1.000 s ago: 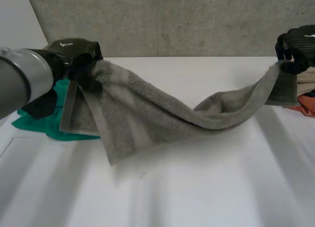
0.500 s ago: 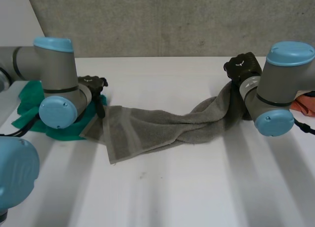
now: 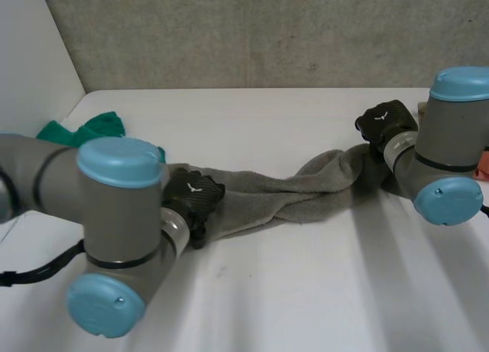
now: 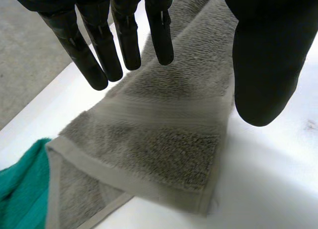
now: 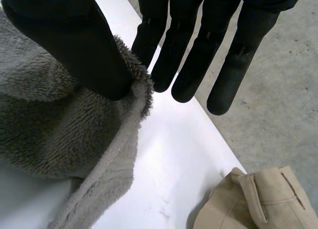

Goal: Fold the laundry.

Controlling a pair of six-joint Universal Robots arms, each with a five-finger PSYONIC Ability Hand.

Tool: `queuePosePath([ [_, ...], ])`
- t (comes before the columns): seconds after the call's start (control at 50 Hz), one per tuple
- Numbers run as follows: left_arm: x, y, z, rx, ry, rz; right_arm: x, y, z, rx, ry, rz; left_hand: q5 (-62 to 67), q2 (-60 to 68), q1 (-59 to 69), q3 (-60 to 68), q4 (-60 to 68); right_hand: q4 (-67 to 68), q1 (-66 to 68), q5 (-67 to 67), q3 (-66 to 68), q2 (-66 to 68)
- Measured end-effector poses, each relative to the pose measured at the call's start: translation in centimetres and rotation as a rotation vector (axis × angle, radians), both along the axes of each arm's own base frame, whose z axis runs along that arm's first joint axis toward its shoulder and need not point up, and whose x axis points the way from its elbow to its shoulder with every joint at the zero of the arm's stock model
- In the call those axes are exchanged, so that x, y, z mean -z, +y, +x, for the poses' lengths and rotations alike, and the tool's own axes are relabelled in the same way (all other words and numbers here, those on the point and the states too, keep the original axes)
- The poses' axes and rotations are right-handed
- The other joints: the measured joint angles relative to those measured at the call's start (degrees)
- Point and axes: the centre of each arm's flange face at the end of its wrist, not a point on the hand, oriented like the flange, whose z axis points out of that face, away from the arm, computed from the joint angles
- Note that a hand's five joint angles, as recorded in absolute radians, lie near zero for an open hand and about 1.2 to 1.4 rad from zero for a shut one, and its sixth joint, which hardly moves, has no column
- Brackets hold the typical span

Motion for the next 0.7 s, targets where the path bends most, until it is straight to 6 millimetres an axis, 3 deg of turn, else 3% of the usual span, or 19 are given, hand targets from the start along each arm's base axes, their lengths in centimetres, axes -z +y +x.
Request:
queuePosePath([
  [0.3, 3.5, -3.1, -1.9, -0.029, -0.057, 0.058, 0.2, 1.1, -0.6, -0.009, -0.014, 0.035, 3.3, 3.1, 2.7, 2.7, 3.2, 0.0, 0.0, 0.0, 0.0, 0.0],
  [0.34, 3.5, -3.4, -2.0, -0.032, -0.056, 0.056, 0.3, 1.2, -0.7, -0.010, -0.017, 0.040, 13.7, 14.5, 15.6, 13.4, 13.7, 0.0, 0.0, 0.0, 0.0, 0.0],
  [0.38, 3.5, -3.6, -2.1, -0.034, -0.051, 0.049, 0.3, 1.2, -0.7, -0.011, -0.019, 0.043, 32.1, 33.0, 35.7, 32.0, 32.3, 0.0, 0.0, 0.0, 0.0, 0.0],
  [0.42, 3.3, -3.9, -2.2, -0.036, -0.041, 0.037, 0.4, 1.2, -0.8, -0.011, -0.020, 0.047, 39.0, 39.6, 39.9, 38.9, 39.4, 0.0, 0.0, 0.0, 0.0, 0.0],
  [0.66, 1.6, -5.9, -1.9, -0.039, 0.021, 0.000, -0.6, 1.4, -1.5, -0.003, -0.027, 0.046, 39.3, 40.6, 39.9, 40.2, 40.7, 0.0, 0.0, 0.0, 0.0, 0.0],
  [0.7, 1.1, -5.7, -1.7, -0.023, 0.033, 0.020, -0.9, 1.6, -1.7, -0.011, -0.028, 0.049, 21.2, 21.5, 18.0, 21.4, 21.5, 0.0, 0.0, 0.0, 0.0, 0.0],
])
